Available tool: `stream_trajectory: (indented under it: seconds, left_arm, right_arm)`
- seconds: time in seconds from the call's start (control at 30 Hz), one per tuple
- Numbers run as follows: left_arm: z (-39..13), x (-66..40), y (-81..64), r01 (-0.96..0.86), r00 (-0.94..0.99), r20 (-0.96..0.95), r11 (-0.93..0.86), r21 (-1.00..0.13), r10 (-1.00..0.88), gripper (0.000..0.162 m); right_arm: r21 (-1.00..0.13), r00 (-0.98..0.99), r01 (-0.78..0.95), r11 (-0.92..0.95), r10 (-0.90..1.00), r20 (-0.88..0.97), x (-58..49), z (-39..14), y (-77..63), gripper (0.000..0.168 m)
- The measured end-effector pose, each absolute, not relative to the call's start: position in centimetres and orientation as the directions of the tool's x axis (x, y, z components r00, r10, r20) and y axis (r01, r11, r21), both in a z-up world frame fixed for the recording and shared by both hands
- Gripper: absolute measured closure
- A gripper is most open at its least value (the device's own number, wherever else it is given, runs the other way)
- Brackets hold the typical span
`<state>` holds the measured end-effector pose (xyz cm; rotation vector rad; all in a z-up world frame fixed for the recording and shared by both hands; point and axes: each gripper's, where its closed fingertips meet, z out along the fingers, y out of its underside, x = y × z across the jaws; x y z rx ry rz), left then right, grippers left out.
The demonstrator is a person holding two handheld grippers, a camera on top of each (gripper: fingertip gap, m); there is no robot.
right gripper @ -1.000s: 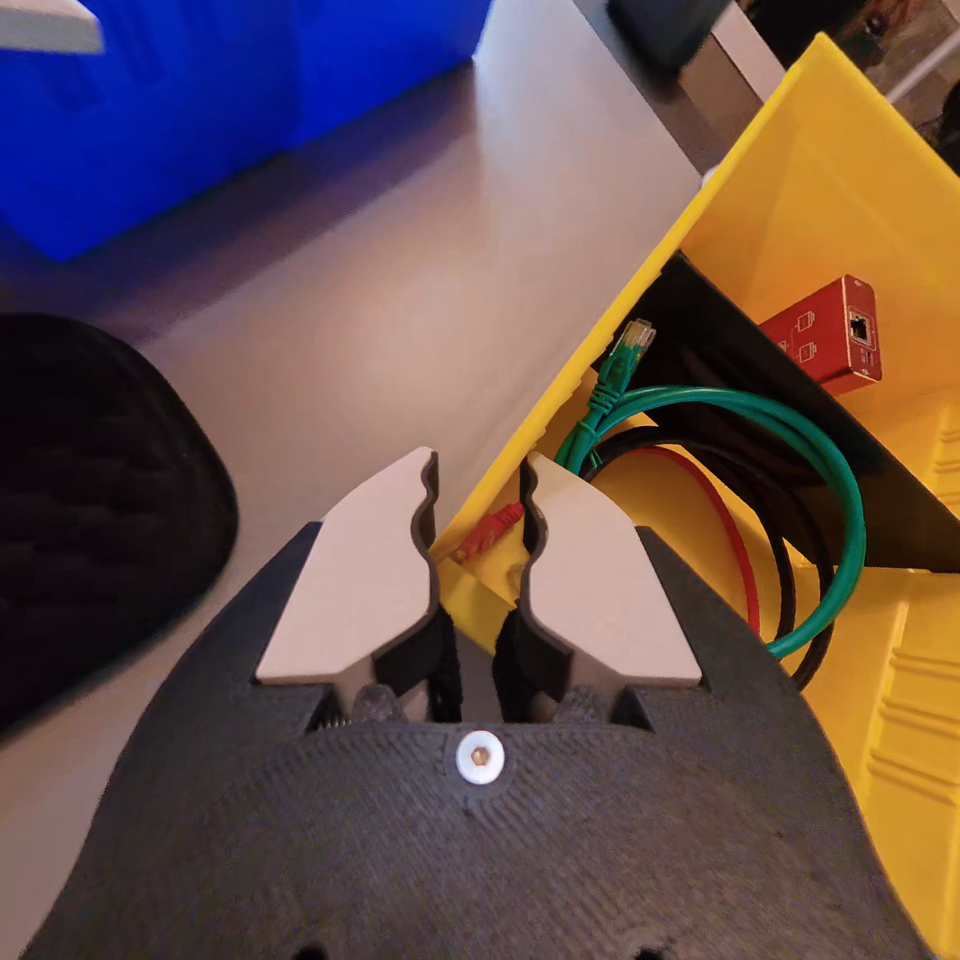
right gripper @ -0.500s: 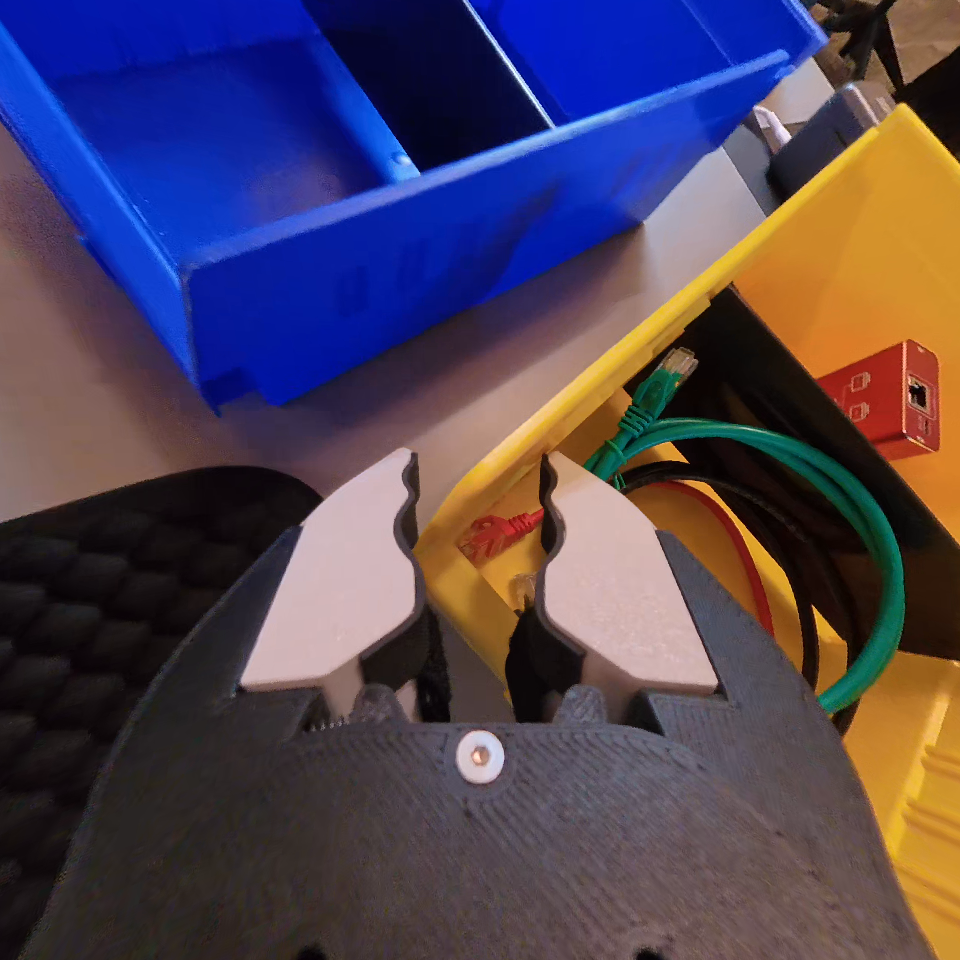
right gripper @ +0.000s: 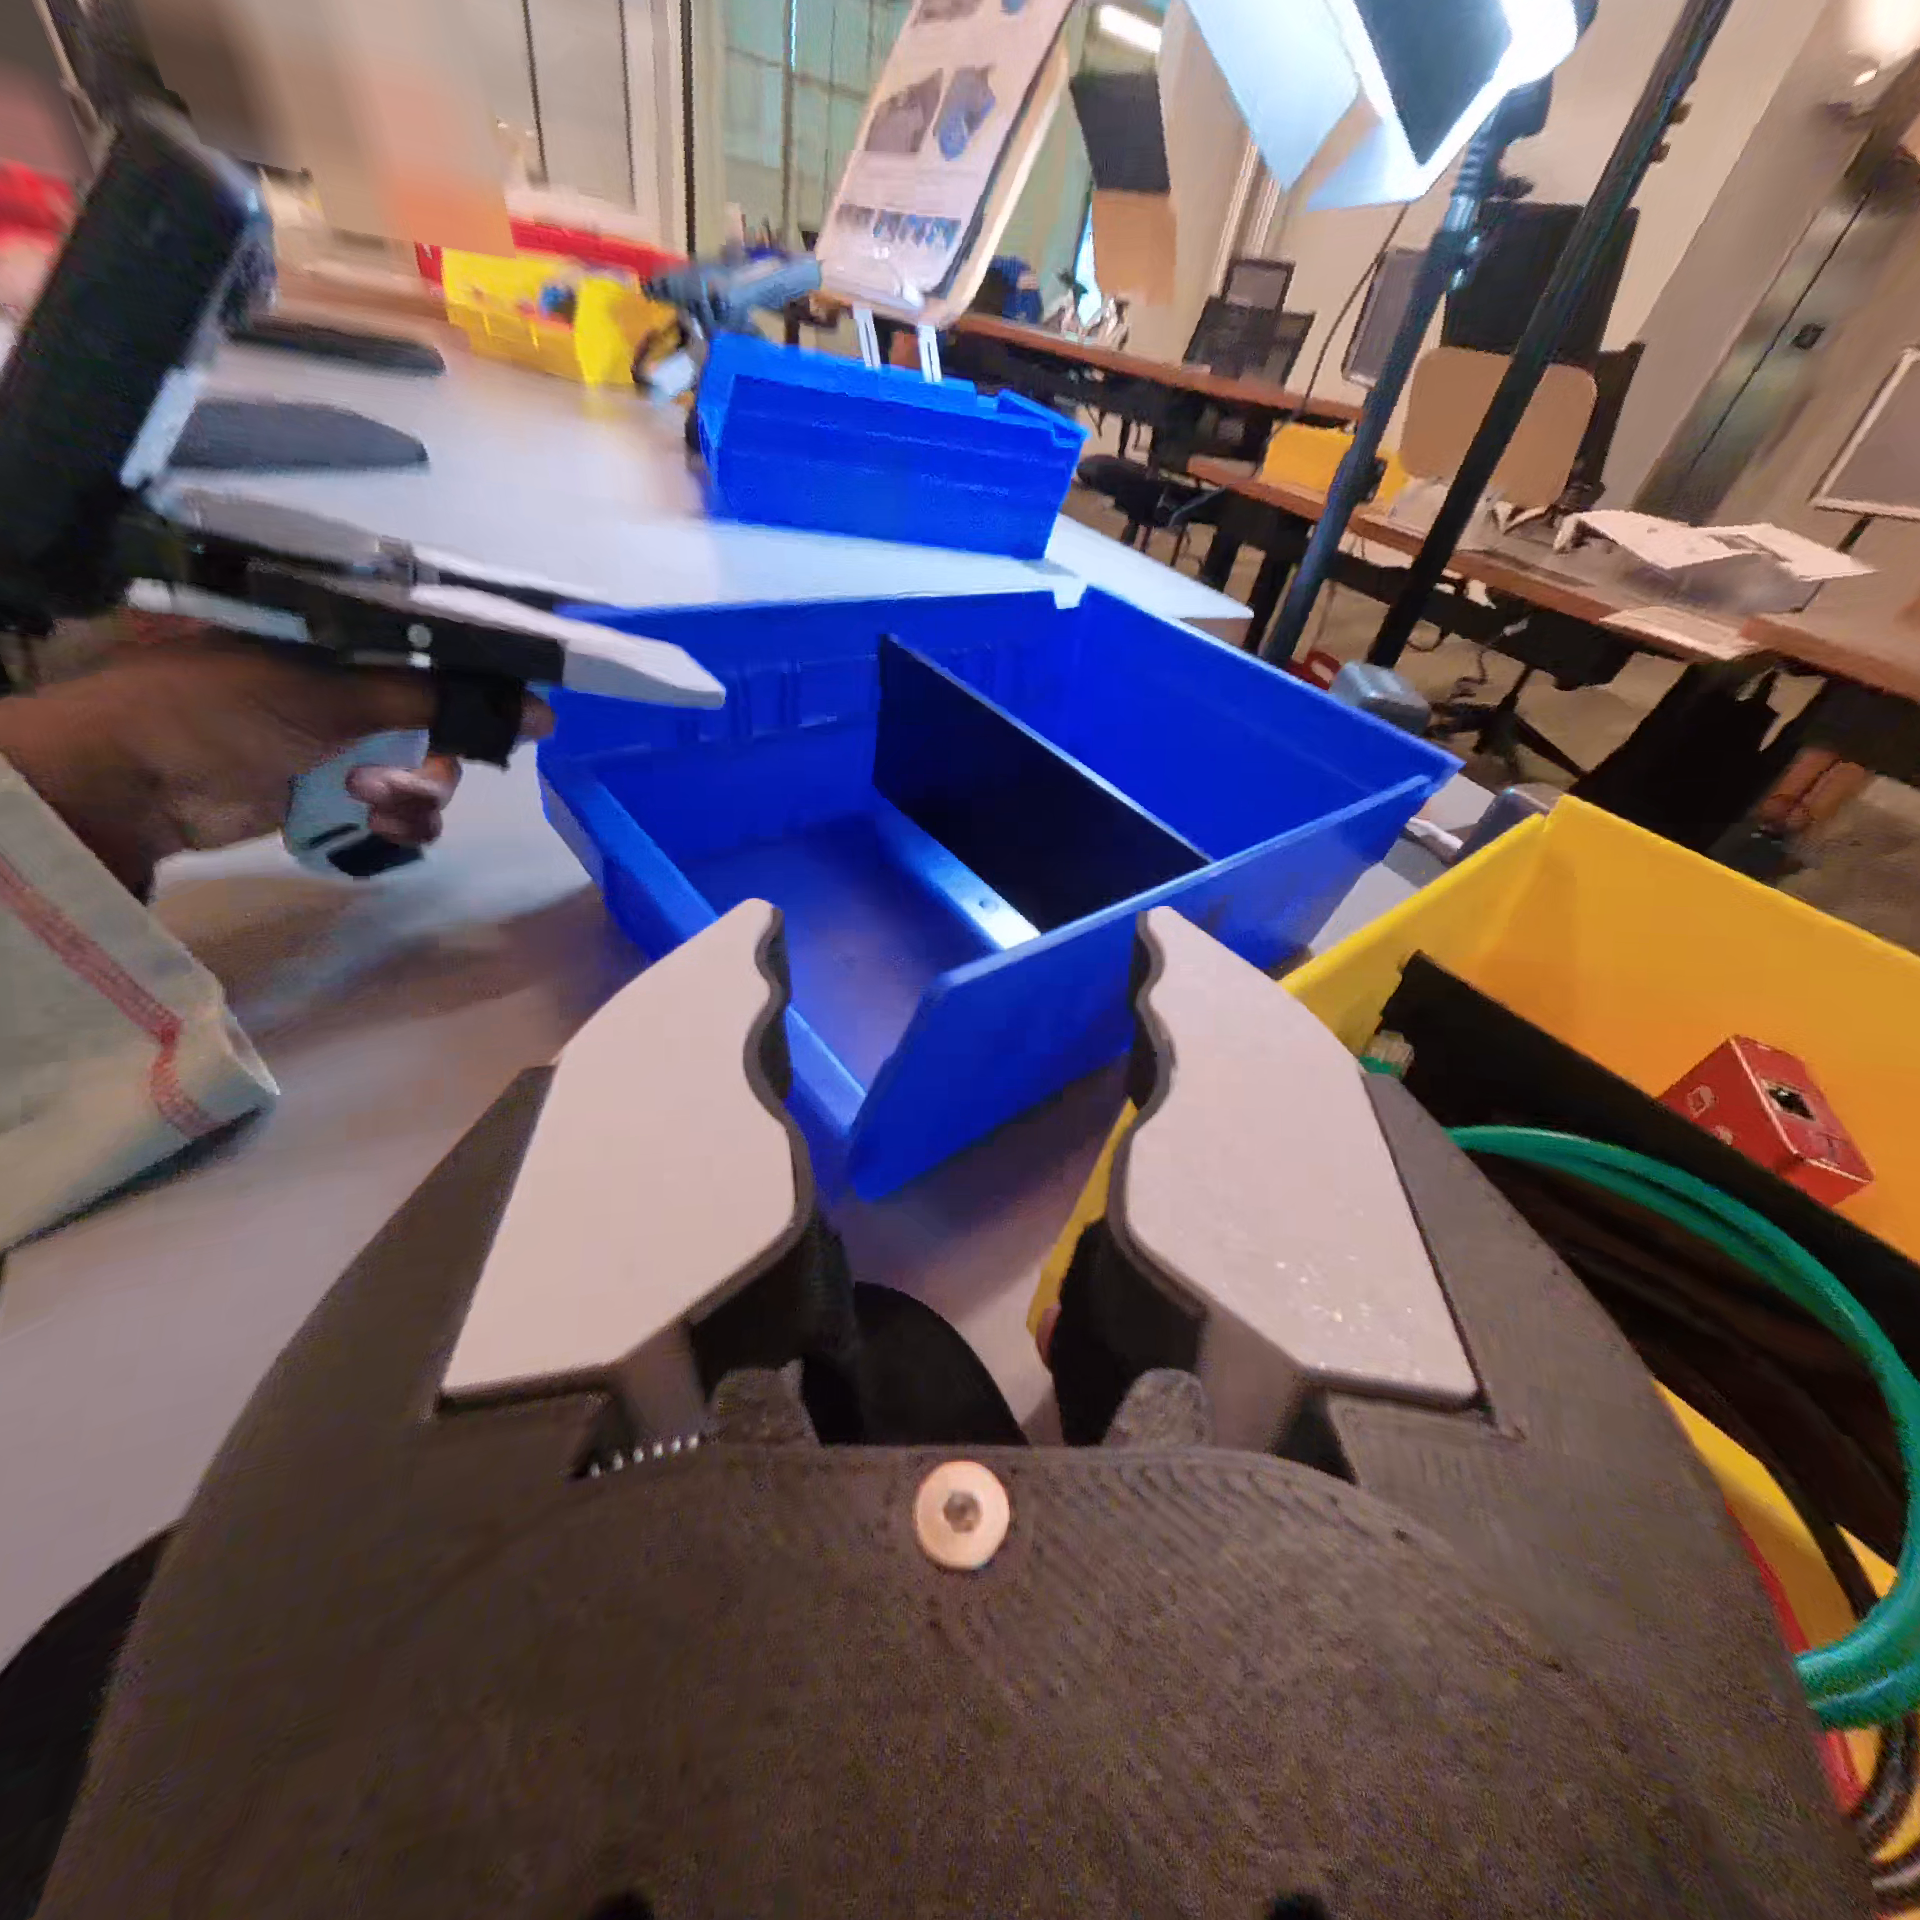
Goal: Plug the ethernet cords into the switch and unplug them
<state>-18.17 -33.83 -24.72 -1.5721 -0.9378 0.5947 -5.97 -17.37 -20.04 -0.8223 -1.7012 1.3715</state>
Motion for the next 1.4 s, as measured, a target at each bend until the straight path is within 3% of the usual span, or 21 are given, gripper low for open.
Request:
stream_trajectory:
  seconds: [0.1, 0.17, 0.3, 0.5, 0.7, 0.83, 1.1, 1.4]
  left_arm:
    - [-25.9, -18.5, -33.0, 0.257, 0.55, 0.087, -0.069, -0.964, 0.831, 0.103]
    - [-26.1, -18.6, -32.9, 0.256, 0.539, 0.055, -0.101, -0.962, 0.84, 0.105]
    - [-25.9, -18.9, -33.8, 0.233, 0.472, 0.013, -0.11, -0.966, 0.881, 0.155]
    - [-22.9, -18.1, -34.0, 0.131, 0.428, -0.077, -0.146, -0.981, 0.901, 0.157]
    - [-14.9, -15.0, -32.0, -0.056, 0.396, -0.092, -0.076, -0.996, 0.914, 0.157]
    - [-11.0, -12.6, -27.1, -0.169, 0.421, -0.114, -0.045, -0.985, 0.9, 0.157]
    - [-8.0, -8.8, -10.1, -0.217, 0.642, -0.14, 0.003, -0.976, 0.753, 0.157]
    - [-12.6, -2.2, 9.3, -0.165, 0.833, -0.185, -0.084, -0.983, 0.521, 0.154]
  right_arm:
    - [-0.945, -0.485, 0.144, 0.292, 0.854, 0.19, -6.6, -23.2, -17.9, 0.106]
    - [-0.936, -0.501, 0.194, 0.294, 0.85, 0.163, -7.1, -24.0, -18.0, 0.121]
    - [-0.873, -0.536, 0.27, 0.407, 0.816, 0.215, -8.2, -25.9, -18.3, 0.138]
    - [-0.855, -0.52, 0.172, 0.489, 0.782, 0.343, -8.4, -24.9, -17.9, 0.144]
    - [-0.89, -0.41, -0.047, 0.453, 0.804, 0.43, -6.3, -17.8, -15.8, 0.147]
    - [-0.878, -0.296, -0.105, 0.467, 0.828, 0.476, -3.6, -14.2, -11.4, 0.148]
    - [-0.886, -0.002, -0.037, 0.462, 0.887, 0.462, 3.5, -11.5, 2.6, 0.149]
    - [-0.934, 0.288, 0.185, 0.305, 0.892, 0.348, 12.7, -16.8, 18.8, 0.152]
